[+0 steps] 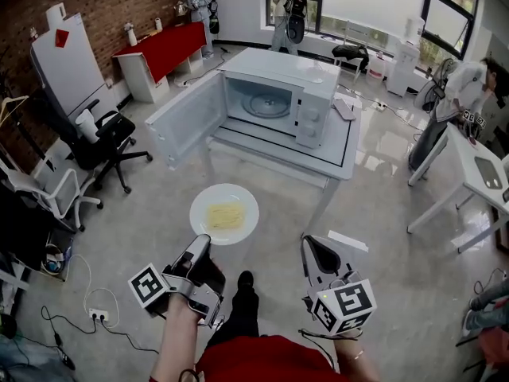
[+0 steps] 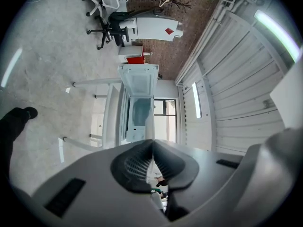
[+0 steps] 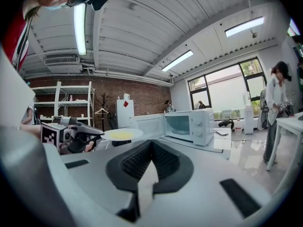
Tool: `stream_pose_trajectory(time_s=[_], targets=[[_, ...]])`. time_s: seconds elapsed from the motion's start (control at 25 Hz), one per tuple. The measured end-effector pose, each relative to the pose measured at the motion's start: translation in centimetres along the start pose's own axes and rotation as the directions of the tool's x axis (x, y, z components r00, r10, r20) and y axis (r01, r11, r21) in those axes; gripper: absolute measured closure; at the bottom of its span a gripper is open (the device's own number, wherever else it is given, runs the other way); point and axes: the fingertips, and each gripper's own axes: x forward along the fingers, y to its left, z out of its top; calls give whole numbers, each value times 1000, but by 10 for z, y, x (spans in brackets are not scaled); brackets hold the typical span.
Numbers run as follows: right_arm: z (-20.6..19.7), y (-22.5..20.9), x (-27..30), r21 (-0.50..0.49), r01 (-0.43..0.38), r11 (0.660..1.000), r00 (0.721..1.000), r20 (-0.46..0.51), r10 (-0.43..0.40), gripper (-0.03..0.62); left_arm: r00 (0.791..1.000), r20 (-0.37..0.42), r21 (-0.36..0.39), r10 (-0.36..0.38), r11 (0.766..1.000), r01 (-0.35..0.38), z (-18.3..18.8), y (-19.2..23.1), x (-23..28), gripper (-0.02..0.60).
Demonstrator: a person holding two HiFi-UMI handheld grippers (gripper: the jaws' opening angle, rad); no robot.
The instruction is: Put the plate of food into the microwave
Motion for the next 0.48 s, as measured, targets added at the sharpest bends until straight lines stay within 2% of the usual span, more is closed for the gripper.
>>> stream_pose_trajectory(time_s=[0.48], targets=[[39,-42,150,17,45,999,999,-2,-45,582,995,-96,-21,3,1000,-5,82,-1,138,565]])
